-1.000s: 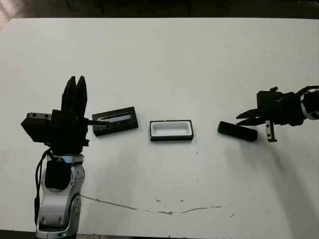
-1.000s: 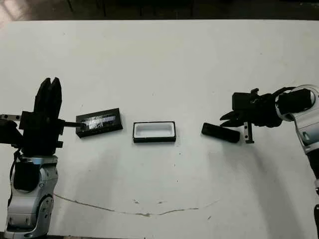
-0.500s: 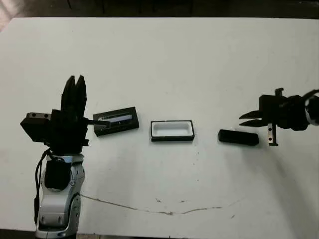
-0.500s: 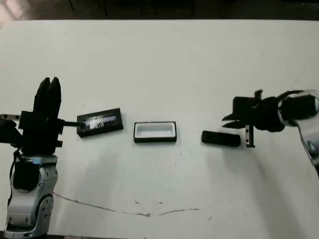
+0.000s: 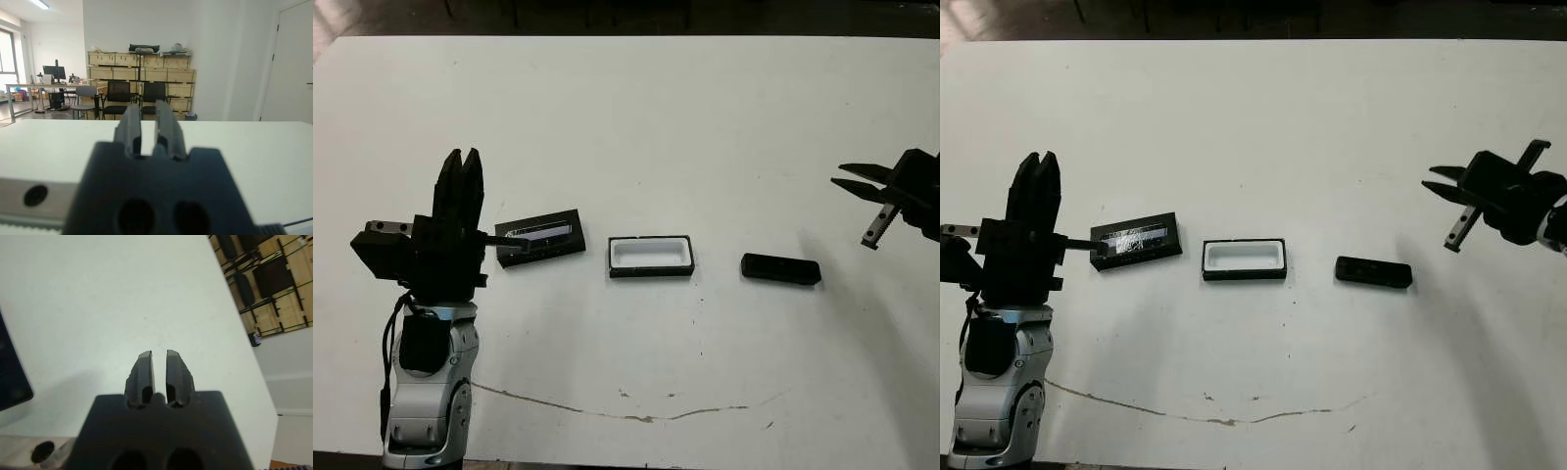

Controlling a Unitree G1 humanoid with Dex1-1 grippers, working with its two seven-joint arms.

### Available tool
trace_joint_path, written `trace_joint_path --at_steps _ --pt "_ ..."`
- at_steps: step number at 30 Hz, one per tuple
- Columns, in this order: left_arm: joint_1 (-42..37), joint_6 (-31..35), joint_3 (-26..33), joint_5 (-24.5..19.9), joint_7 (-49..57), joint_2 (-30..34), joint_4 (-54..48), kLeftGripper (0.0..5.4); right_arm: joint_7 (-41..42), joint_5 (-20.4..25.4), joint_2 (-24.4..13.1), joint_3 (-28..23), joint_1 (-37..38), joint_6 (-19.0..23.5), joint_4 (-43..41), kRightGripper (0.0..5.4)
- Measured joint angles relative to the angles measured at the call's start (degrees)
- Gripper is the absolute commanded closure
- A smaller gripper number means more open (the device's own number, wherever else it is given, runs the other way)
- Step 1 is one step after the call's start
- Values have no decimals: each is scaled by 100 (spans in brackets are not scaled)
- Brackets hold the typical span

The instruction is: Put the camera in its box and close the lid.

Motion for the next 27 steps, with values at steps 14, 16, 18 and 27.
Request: trace_joint_path --at_steps 14,16,18,27 --pt "30 -4 -1 -27 -15 0 0 538 745 -80 -271 408 632 1039 -909 540" --pt "33 -4 0 -27 -13 0 0 538 840 -62 -310 424 743 1087 -999 540" --pt "43 13 -2 -28 -10 -1 -2 538 930 -12 -351 429 857 1110 -1119 540" --pt "82 4 -12 -58 -32 -3 -5 538 1311 205 -703 376 1301 1534 -1818 540"
